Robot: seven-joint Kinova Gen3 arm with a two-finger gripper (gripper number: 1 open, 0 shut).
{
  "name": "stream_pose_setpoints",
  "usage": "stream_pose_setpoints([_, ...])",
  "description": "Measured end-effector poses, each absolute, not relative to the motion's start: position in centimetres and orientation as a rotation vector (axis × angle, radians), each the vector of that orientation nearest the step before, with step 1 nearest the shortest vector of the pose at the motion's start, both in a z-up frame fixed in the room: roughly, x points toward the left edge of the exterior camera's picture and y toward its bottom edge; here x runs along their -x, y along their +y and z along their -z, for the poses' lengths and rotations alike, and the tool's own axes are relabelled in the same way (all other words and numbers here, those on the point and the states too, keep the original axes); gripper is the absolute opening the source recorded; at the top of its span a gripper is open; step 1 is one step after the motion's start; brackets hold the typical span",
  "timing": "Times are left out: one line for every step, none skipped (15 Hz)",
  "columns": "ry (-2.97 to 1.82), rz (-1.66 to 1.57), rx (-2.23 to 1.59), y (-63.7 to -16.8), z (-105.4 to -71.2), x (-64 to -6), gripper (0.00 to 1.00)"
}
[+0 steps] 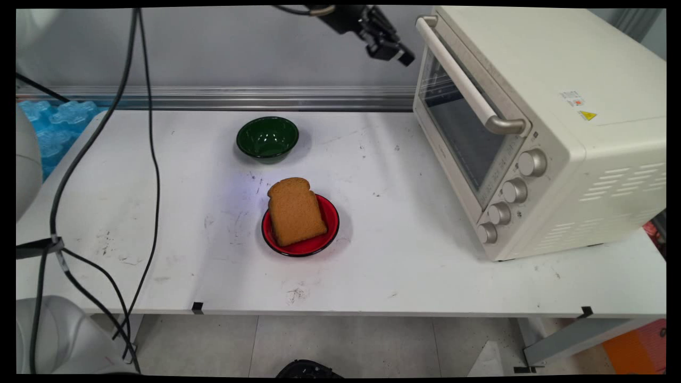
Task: Open the oven
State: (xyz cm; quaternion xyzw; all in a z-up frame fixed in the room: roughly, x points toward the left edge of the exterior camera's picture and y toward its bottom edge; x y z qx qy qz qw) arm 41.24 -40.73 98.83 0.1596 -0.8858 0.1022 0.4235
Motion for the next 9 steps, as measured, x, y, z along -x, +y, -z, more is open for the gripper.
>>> stream_pose_setpoints([-2.214, -0.257, -0.393, -41.3, -99.1, -40.4, 0.00])
stream_pose_setpoints([-2.212, -0.259, -0.388, -41.8, -99.3, -39.8, 0.00])
stream_pose_setpoints([-2.210, -0.261, -0.384, -42.2, -99.5, -39.2, 0.00])
stream_pose_setpoints([-2.209, -0.263, -0.380, -42.6, -99.6, -38.7, 0.00])
stream_pose_setpoints([-2.209, -0.266, -0.376, -43.0, -99.7, -38.2, 0.00])
stream_pose_setpoints([-2.208, -0.268, -0.374, -43.4, -99.7, -37.6, 0.00])
stream_pose_setpoints([-2.208, -0.271, -0.370, -43.9, -99.8, -36.9, 0.00])
stream_pose_setpoints([-2.208, -0.273, -0.369, -44.2, -99.8, -36.4, 0.00])
stream_pose_setpoints([-2.208, -0.275, -0.368, -44.5, -99.8, -36.0, 0.00])
